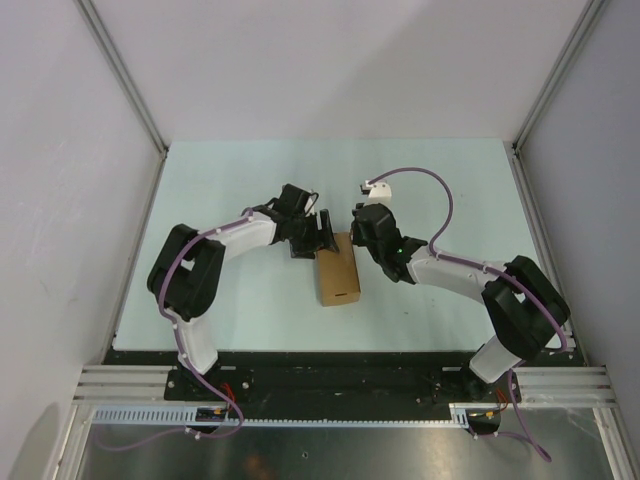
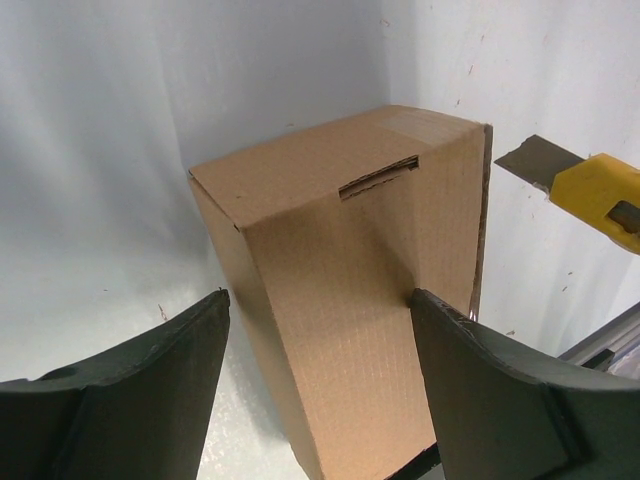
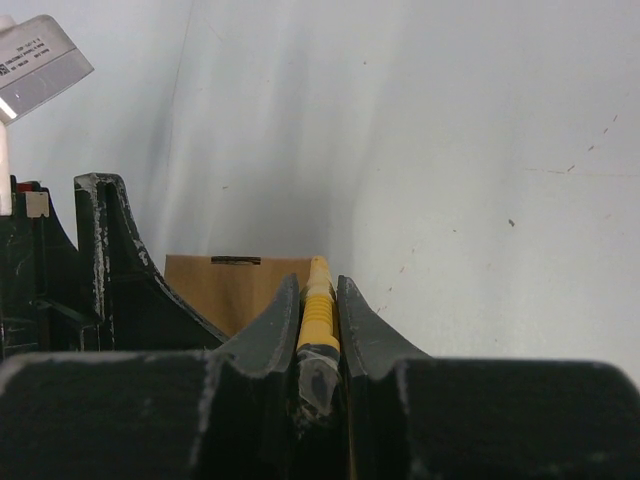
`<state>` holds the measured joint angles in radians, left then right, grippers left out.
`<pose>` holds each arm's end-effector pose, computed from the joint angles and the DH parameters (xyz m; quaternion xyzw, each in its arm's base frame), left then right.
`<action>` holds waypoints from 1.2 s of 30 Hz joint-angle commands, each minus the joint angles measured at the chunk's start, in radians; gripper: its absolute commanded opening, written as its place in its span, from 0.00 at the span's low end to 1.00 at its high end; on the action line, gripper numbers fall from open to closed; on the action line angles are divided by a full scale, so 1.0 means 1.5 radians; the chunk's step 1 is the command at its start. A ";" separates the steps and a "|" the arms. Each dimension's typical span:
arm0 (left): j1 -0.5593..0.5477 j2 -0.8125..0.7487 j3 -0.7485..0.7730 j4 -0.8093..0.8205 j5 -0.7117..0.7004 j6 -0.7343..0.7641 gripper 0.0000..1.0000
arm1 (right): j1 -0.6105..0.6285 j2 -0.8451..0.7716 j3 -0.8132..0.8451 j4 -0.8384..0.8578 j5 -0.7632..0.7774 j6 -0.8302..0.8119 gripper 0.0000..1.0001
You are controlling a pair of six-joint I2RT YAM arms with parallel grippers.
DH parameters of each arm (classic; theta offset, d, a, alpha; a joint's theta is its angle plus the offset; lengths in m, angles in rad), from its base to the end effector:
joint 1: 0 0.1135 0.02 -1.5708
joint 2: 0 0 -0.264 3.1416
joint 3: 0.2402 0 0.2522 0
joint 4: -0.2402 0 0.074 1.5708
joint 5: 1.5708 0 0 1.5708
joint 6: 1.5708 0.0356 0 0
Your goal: Unpack the express box
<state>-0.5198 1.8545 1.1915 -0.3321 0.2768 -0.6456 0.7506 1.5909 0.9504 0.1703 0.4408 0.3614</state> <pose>0.3274 -0.1986 0.1727 -0.0206 0.9503 -0.2652 0.1620 0.2679 0.2291 0.2311 -0.0487 0.8382 0.1110 0.5318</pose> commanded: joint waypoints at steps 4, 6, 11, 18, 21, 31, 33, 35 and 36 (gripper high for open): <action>0.002 0.016 0.002 -0.004 0.001 0.008 0.77 | 0.001 0.002 0.003 0.035 0.019 0.000 0.00; 0.002 0.016 0.001 -0.005 0.003 0.008 0.77 | 0.001 0.001 0.004 0.037 0.020 -0.002 0.00; 0.002 0.018 0.000 -0.004 0.002 0.007 0.77 | -0.001 0.009 0.006 0.038 0.019 -0.001 0.00; 0.002 0.016 -0.004 -0.004 0.000 0.004 0.76 | 0.001 0.019 0.008 0.029 0.031 -0.001 0.00; 0.002 0.014 -0.008 -0.004 -0.001 -0.001 0.75 | 0.001 0.016 0.008 0.025 0.042 -0.003 0.00; 0.006 0.012 -0.019 -0.004 0.005 -0.037 0.68 | 0.019 0.013 0.008 0.004 0.048 -0.012 0.00; 0.006 0.013 -0.018 -0.003 0.012 -0.053 0.67 | 0.024 0.010 0.008 0.000 0.051 -0.009 0.00; 0.006 0.015 -0.018 -0.004 0.020 -0.065 0.66 | 0.030 0.006 0.009 -0.006 0.057 -0.001 0.00; 0.006 0.017 -0.017 -0.002 0.032 -0.081 0.65 | 0.033 0.006 0.009 -0.009 0.061 0.005 0.00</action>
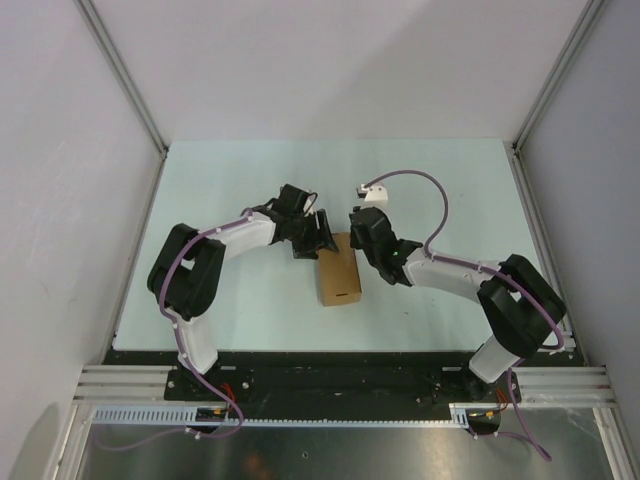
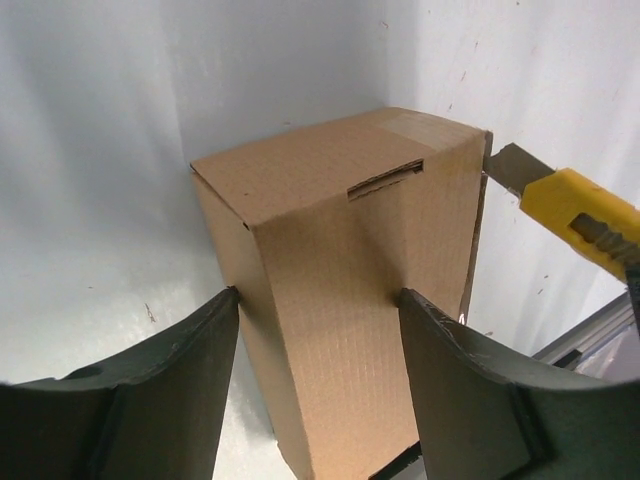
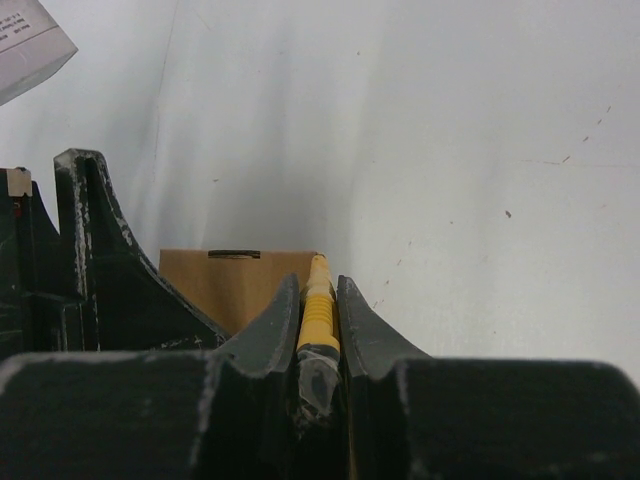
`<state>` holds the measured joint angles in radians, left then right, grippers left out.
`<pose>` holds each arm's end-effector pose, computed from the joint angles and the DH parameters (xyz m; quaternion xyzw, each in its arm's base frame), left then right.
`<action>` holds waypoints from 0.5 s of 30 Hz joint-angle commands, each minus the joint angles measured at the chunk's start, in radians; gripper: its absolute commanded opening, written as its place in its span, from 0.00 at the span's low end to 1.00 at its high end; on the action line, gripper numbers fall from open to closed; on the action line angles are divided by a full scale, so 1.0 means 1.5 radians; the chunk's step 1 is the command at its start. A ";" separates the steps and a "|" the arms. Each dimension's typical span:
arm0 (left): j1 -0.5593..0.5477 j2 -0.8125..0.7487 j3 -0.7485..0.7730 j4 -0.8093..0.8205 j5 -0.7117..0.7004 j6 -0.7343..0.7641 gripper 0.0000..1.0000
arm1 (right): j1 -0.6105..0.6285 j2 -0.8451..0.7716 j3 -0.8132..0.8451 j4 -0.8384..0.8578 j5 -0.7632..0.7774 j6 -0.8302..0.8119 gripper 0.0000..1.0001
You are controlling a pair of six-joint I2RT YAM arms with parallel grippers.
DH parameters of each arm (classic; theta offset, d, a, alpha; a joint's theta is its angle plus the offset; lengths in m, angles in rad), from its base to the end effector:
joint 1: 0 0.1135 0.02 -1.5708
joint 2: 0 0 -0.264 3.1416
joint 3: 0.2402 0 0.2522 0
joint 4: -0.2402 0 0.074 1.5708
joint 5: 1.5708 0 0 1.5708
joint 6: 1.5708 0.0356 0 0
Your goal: Unpack the express box
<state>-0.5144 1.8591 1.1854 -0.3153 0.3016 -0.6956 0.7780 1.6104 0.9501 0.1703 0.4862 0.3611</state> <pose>0.3285 -0.1978 0.1704 -0.0428 0.9471 -0.2797 0.1514 0.2637 0.2365 0.2248 -0.0511 0.8399 0.0954 0.5318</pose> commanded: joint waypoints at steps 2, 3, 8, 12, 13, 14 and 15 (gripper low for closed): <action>0.002 0.015 -0.016 -0.011 0.025 -0.065 0.64 | 0.021 -0.006 0.010 -0.021 0.045 0.016 0.00; 0.002 0.016 -0.018 -0.006 0.035 -0.080 0.63 | 0.023 -0.005 0.010 -0.025 0.049 0.022 0.00; 0.002 0.010 -0.026 0.002 0.034 -0.110 0.63 | 0.037 -0.003 0.011 -0.048 0.077 0.028 0.00; 0.005 0.010 -0.034 0.003 0.029 -0.121 0.63 | 0.044 -0.007 0.011 -0.063 0.088 0.029 0.00; 0.006 0.012 -0.035 0.003 0.031 -0.122 0.63 | 0.047 -0.011 0.010 -0.067 0.091 0.025 0.00; 0.009 0.013 -0.035 0.003 0.032 -0.123 0.63 | 0.049 -0.012 0.010 -0.075 0.095 0.022 0.00; 0.010 0.015 -0.037 0.003 0.031 -0.125 0.63 | 0.050 -0.014 0.011 -0.077 0.097 0.017 0.00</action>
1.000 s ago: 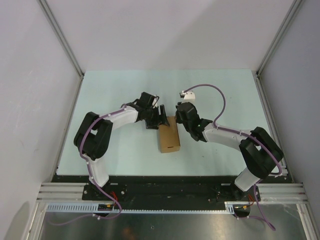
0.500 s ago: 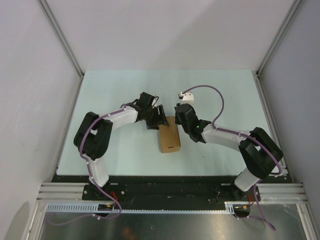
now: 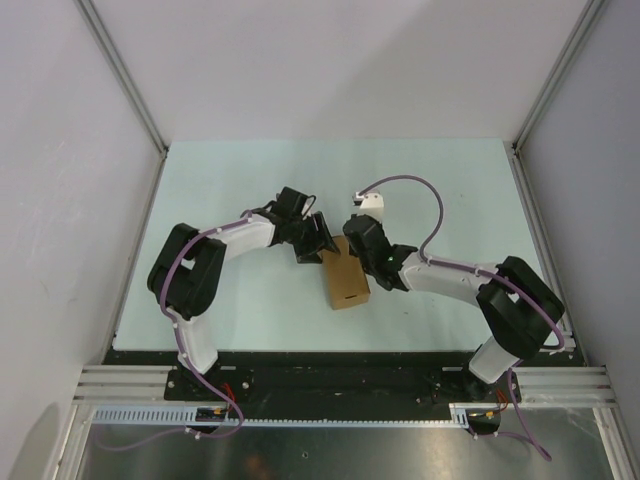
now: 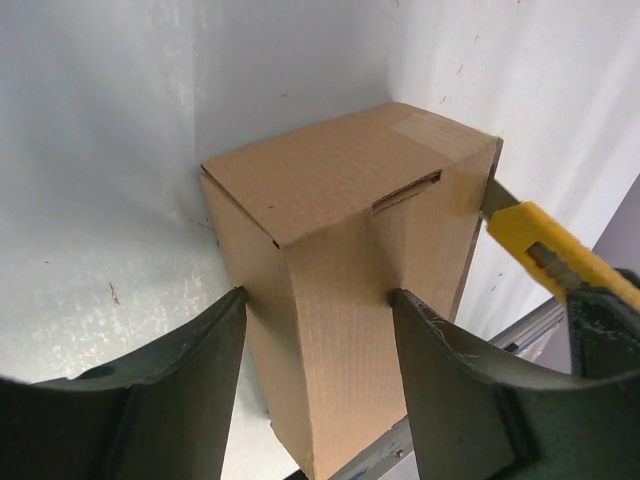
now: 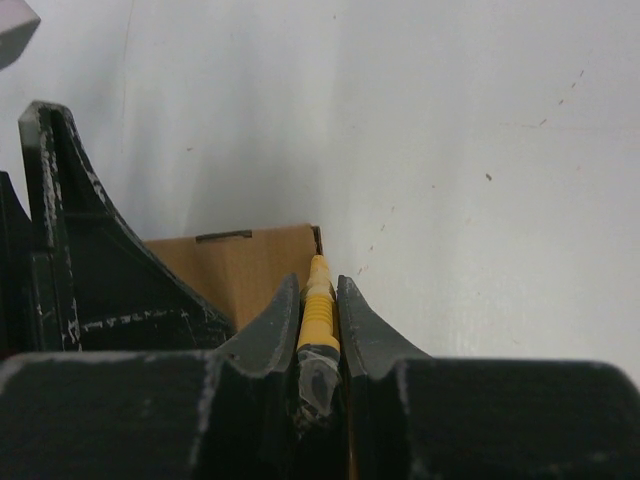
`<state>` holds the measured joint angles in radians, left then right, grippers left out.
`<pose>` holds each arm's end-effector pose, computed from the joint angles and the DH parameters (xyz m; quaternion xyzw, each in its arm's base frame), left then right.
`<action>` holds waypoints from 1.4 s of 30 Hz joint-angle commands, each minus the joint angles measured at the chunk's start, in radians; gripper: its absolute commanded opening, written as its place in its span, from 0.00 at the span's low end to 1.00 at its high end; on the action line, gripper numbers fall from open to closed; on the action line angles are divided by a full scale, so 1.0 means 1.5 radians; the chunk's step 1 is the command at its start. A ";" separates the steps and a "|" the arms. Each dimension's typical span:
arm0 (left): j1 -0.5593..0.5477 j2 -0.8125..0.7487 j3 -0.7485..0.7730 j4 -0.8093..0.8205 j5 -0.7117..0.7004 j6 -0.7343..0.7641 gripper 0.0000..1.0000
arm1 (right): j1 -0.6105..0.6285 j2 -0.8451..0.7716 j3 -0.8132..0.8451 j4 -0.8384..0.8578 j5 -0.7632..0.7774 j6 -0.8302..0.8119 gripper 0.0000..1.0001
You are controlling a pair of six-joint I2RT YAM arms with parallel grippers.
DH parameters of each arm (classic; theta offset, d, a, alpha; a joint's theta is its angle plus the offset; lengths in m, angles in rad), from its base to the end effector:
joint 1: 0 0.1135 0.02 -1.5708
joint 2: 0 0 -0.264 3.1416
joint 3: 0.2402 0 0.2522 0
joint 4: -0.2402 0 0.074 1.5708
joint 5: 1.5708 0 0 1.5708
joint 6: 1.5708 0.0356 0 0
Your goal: Unpack the express box
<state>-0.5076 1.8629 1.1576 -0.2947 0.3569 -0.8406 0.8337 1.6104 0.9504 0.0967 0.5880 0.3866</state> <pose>0.3255 -0.1953 0.1629 -0.1072 0.9395 -0.3060 0.1101 0.2488 0.2447 0.2192 -0.0494 0.8484 0.0567 0.5241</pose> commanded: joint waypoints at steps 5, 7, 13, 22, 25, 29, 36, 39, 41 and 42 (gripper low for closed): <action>0.009 0.016 -0.020 -0.011 -0.011 -0.032 0.62 | 0.022 -0.033 0.010 -0.051 0.038 -0.031 0.00; 0.010 0.018 -0.021 -0.011 -0.010 -0.034 0.62 | 0.024 -0.038 0.011 -0.059 0.035 -0.036 0.00; 0.012 0.020 -0.022 -0.010 -0.012 -0.040 0.61 | 0.029 -0.046 0.010 -0.107 0.021 -0.027 0.00; 0.013 0.021 -0.023 -0.006 -0.015 -0.033 0.60 | 0.056 -0.085 0.003 -0.190 0.011 0.000 0.00; 0.013 0.020 -0.025 -0.006 -0.018 -0.034 0.60 | 0.058 -0.102 -0.005 -0.212 0.006 0.015 0.00; 0.013 0.019 -0.028 -0.005 -0.022 -0.038 0.60 | 0.062 -0.127 -0.017 -0.237 -0.005 0.033 0.00; 0.013 0.020 -0.035 0.000 -0.023 -0.049 0.59 | 0.080 -0.152 -0.050 -0.272 -0.037 0.078 0.00; 0.013 0.021 -0.037 0.002 -0.024 -0.051 0.59 | 0.091 -0.163 -0.057 -0.287 -0.035 0.089 0.00; 0.013 0.021 -0.041 0.003 -0.026 -0.053 0.59 | 0.102 -0.172 -0.058 -0.297 -0.030 0.093 0.00; 0.013 0.021 -0.041 0.003 -0.025 -0.054 0.59 | 0.107 -0.174 -0.058 -0.309 -0.022 0.098 0.00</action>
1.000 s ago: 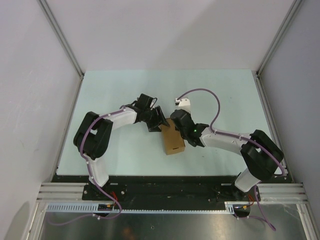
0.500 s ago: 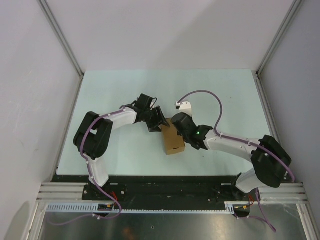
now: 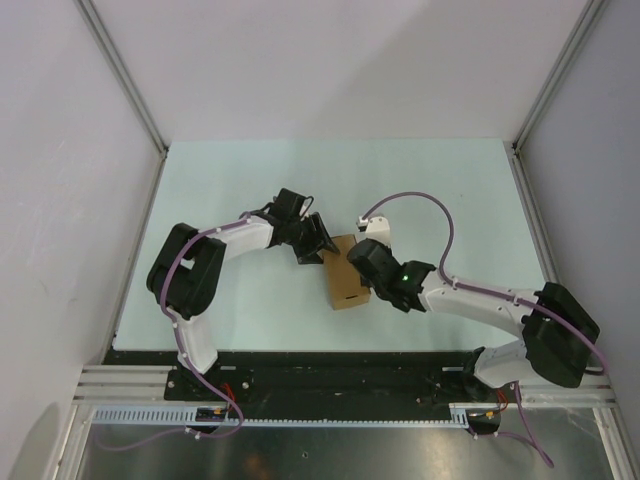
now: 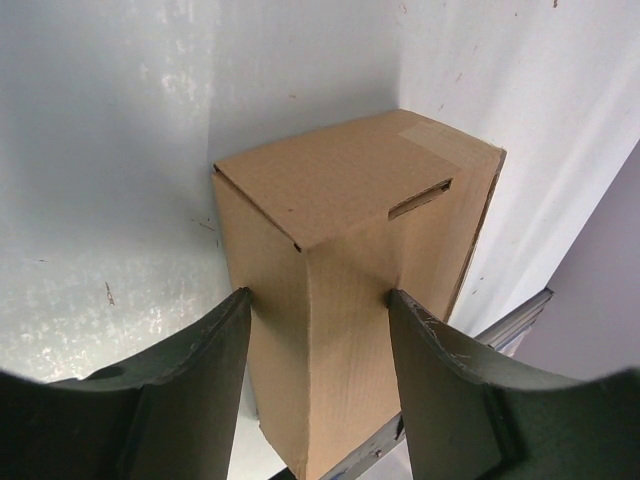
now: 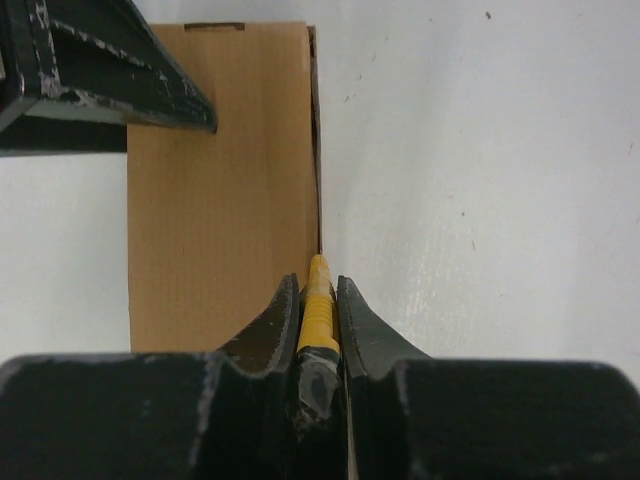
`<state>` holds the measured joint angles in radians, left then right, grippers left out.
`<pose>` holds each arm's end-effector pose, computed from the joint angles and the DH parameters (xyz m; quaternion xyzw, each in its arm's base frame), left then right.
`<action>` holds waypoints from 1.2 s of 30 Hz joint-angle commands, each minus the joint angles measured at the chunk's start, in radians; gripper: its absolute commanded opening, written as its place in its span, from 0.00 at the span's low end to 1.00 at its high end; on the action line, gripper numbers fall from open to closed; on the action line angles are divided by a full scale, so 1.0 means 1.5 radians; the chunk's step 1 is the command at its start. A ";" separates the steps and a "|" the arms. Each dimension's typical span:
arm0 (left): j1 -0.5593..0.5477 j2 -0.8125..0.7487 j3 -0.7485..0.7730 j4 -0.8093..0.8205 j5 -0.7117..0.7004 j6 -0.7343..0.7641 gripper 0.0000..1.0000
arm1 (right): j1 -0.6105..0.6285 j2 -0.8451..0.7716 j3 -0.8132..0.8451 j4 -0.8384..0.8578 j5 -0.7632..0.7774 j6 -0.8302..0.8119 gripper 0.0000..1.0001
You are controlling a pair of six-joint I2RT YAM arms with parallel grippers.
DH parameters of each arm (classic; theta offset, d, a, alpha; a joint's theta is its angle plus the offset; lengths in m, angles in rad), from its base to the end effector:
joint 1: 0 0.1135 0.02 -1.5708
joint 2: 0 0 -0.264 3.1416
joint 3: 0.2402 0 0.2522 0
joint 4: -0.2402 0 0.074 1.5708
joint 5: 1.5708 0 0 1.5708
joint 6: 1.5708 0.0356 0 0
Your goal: Unpack the express box
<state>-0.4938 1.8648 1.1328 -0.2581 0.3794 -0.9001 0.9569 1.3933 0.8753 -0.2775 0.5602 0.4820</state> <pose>0.3262 -0.1906 0.1576 -0.1370 0.9325 -0.3190 0.0996 0.1818 0.2252 0.2298 -0.1077 0.8893 0.0469 0.4419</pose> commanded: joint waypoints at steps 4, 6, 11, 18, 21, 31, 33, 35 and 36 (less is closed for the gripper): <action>0.004 0.021 -0.027 -0.019 -0.040 -0.023 0.59 | 0.046 -0.044 -0.007 -0.091 0.015 0.056 0.00; 0.004 0.020 -0.030 -0.018 -0.042 -0.027 0.59 | 0.056 -0.053 -0.007 -0.111 0.018 0.068 0.00; 0.004 0.004 -0.043 -0.011 -0.061 -0.040 0.59 | 0.080 -0.067 -0.008 -0.149 0.024 0.097 0.00; 0.004 0.005 -0.050 -0.003 -0.066 -0.054 0.59 | 0.101 -0.078 -0.015 -0.173 0.011 0.120 0.00; 0.004 0.003 -0.055 0.000 -0.072 -0.068 0.59 | 0.107 -0.087 -0.016 -0.180 0.012 0.131 0.00; -0.001 -0.005 -0.085 0.026 -0.067 -0.143 0.58 | 0.112 -0.106 -0.015 -0.188 0.004 0.132 0.00; -0.004 -0.003 -0.088 0.032 -0.063 -0.150 0.58 | 0.114 -0.101 -0.018 -0.186 0.003 0.132 0.00; -0.005 0.000 -0.088 0.034 -0.059 -0.155 0.58 | 0.116 -0.099 -0.025 -0.181 0.002 0.135 0.00; -0.005 -0.001 -0.089 0.035 -0.058 -0.155 0.58 | 0.117 -0.096 -0.027 -0.179 0.002 0.137 0.00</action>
<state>-0.4950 1.8324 1.0409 -0.1585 0.3801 -1.0737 1.1061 1.2648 0.8570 -0.5137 0.6128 0.6556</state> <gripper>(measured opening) 0.585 0.158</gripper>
